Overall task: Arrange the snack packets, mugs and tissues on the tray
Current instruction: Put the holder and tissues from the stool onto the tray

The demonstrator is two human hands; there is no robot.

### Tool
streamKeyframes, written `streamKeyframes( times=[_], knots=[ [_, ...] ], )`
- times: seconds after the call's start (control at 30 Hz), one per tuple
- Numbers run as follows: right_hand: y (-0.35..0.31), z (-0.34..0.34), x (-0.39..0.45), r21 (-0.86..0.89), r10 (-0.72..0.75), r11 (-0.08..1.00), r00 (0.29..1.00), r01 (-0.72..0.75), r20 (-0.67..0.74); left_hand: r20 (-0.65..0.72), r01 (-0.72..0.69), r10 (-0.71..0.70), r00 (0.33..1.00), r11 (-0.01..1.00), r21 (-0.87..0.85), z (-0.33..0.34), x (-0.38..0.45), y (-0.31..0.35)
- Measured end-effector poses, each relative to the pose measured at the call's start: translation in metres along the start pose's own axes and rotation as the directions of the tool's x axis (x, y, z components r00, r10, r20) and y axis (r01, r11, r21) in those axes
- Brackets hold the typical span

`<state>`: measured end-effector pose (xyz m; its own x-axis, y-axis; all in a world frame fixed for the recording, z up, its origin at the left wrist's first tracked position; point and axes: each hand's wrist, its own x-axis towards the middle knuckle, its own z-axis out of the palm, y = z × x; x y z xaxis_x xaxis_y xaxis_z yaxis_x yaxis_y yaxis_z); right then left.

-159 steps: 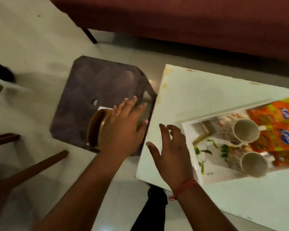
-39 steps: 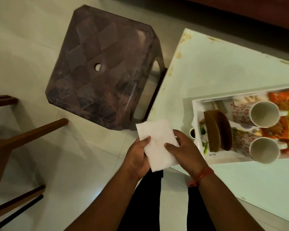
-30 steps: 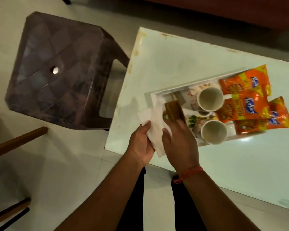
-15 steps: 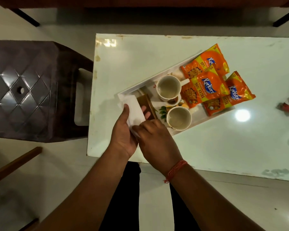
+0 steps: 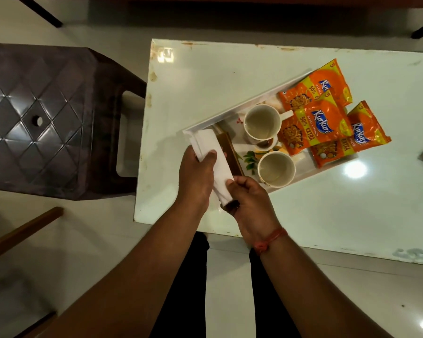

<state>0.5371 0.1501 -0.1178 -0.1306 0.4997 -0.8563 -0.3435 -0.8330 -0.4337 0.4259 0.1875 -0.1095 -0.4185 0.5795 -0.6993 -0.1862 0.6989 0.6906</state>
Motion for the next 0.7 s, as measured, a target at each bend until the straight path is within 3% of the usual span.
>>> streamKeyframes(
  times=[0.1, 0.23, 0.3, 0.47, 0.6, 0.7],
  knots=[
    [0.001, 0.001, 0.005, 0.136, 0.101, 0.986, 0.994, -0.095, -0.034, -0.058, -0.174, 0.209, 0.976, 0.914, 0.366, -0.003, 0.018, 0.009],
    [0.004, 0.002, 0.008, 0.320, 0.233, 0.925, 0.971, -0.204, -0.054, 0.146, -0.409, 0.404, 0.903, 0.710, 0.574, -0.002, 0.045, 0.014],
    [0.006, 0.002, 0.012, 0.415, 0.267, 0.883, 0.961, -0.217, -0.065, 0.237, -0.455, 0.406, 0.883, 0.613, 0.646, 0.002, 0.053, 0.016],
    [0.009, 0.002, 0.024, 0.530, 0.318, 0.824, 0.938, -0.203, -0.137, 0.355, -0.503, 0.365, 0.860, 0.493, 0.710, 0.014, 0.065, 0.022],
    [0.009, 0.004, 0.030, 0.532, 0.333, 0.824, 0.927, -0.197, -0.173, 0.363, -0.475, 0.321, 0.874, 0.415, 0.776, 0.019, 0.075, 0.019],
    [0.010, 0.004, 0.031, 0.450, 0.325, 0.870, 0.921, -0.202, -0.214, 0.360, -0.464, 0.307, 0.881, 0.411, 0.785, 0.019, 0.079, 0.017]
  ],
)
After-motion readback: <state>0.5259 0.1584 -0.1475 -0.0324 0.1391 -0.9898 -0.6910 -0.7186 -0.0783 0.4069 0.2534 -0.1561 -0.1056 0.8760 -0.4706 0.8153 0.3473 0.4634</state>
